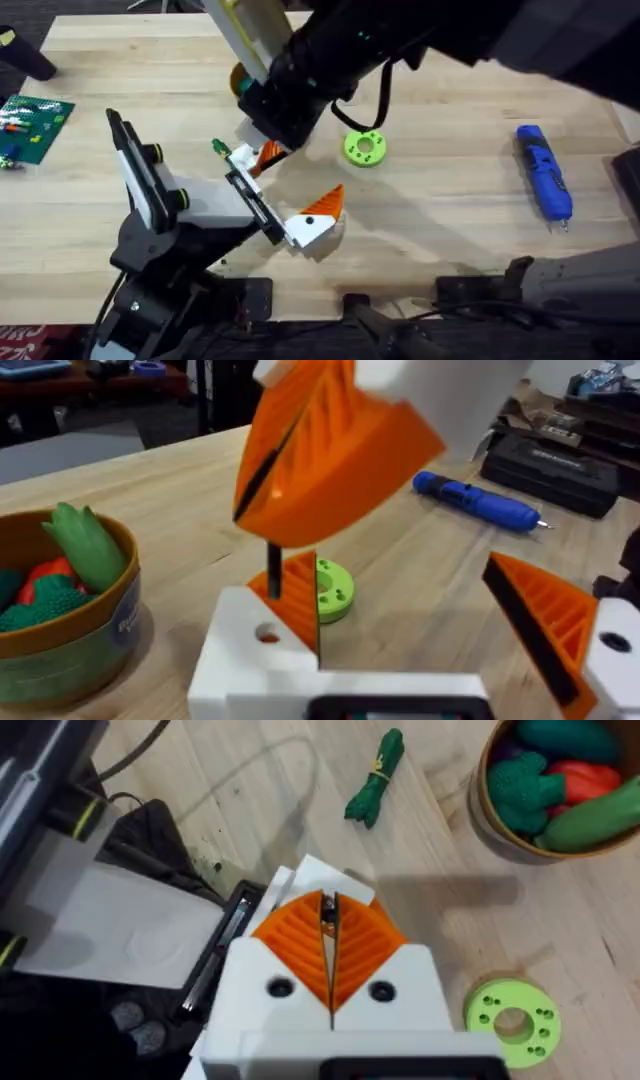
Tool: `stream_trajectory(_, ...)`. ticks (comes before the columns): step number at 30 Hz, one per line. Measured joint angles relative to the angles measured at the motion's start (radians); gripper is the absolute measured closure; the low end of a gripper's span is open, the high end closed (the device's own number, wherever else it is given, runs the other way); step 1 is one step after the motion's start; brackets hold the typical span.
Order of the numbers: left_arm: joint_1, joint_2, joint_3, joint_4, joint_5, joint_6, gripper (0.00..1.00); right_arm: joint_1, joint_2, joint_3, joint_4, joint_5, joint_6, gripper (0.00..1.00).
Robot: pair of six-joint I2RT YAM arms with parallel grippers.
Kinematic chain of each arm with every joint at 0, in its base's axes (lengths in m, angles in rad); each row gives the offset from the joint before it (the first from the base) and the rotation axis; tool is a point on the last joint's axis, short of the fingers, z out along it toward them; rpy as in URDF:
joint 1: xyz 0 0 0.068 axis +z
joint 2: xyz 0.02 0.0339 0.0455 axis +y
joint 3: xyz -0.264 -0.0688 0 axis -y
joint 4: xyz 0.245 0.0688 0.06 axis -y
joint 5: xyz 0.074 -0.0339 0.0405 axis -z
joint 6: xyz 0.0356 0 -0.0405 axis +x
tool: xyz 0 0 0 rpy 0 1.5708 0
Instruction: Pick up the gripper from the table and insert it into the empty holder that is missing its gripper. Then pick up a screw, insert it into the mounting hole, and use the screwdriver to tighten it. Finally, clean up the table by picking up the vegetable and placing it into the bucket.
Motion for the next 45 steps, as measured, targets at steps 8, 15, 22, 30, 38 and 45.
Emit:
stream_trajectory(8, 0.0, 0.0, 0.0, 0.0, 0.0, 0.0, 0.014, 0.0, 0.007, 0.0, 0.0, -0.004, -0.005, 0.992)
stream_trajectory(15, 0.0, 0.0, 0.0, 0.0, 0.0, 0.0, 0.012, 0.0, 0.01, 0.0, -0.006, -0.006, -0.008, 0.992)
stream_trajectory(22, 0.0, 0.0, 0.0, 0.0, 0.0, 0.0, 0.012, 0.0, 0.045, 0.0, -0.009, -0.006, -0.008, 0.992)
stream_trajectory(30, 0.0, 0.0, 0.0, 0.0, 0.0, 0.0, 0.013, 0.0, 0.062, -0.001, -0.02, -0.007, -0.008, 0.992)
stream_trajectory(38, 0.0, 0.0, 0.0, 0.0, 0.0, 0.0, 0.012, 0.0, 0.062, -0.001, -0.021, -0.013, -0.008, 0.992)
stream_trajectory(45, 0.0, 0.0, 0.0, 0.0, 0.0, 0.0, 0.012, 0.0, 0.065, -0.001, -0.022, -0.037, -0.012, 0.992)
